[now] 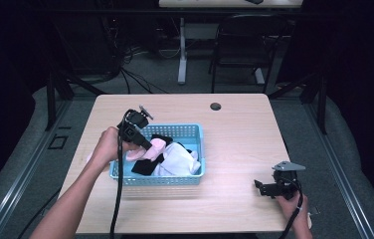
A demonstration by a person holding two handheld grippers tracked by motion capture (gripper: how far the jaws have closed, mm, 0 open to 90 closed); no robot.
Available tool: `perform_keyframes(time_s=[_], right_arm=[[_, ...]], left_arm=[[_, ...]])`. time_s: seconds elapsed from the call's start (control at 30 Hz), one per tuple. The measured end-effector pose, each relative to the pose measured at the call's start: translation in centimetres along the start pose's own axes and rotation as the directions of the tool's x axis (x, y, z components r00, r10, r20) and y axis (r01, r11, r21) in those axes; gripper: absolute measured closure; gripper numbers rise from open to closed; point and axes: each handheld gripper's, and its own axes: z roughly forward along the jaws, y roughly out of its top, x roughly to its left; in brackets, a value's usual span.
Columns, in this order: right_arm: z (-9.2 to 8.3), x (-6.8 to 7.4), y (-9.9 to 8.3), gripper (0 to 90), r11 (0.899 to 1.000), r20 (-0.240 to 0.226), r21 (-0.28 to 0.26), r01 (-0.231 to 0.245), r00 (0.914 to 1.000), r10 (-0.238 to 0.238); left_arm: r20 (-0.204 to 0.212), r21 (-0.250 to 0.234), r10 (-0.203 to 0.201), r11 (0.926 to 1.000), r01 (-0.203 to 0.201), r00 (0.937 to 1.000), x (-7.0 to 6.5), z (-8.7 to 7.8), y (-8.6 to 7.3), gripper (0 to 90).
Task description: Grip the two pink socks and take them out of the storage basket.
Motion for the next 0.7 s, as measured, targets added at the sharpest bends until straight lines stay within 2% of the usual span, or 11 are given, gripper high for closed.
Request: perform_keyframes(time_s=[0.43, 0.7], right_arm=[[0.0, 0.0, 0.0, 1.4, 1.0, 0.001, 0.0, 0.0, 1.0, 0.0], [0.0, 0.0, 0.0, 1.4, 1.0, 0.001, 0.0, 0.0, 1.0, 0.0]], left_arm=[[0.0, -0.007, 0.005, 1.0, -0.005, 1.0, -0.2, -1.1, 0.6, 84.8], [-0.025, -0.036, 0.007, 0.9993, -0.008, 0.9997, -0.2, -3.7, 0.7, 84.8]])
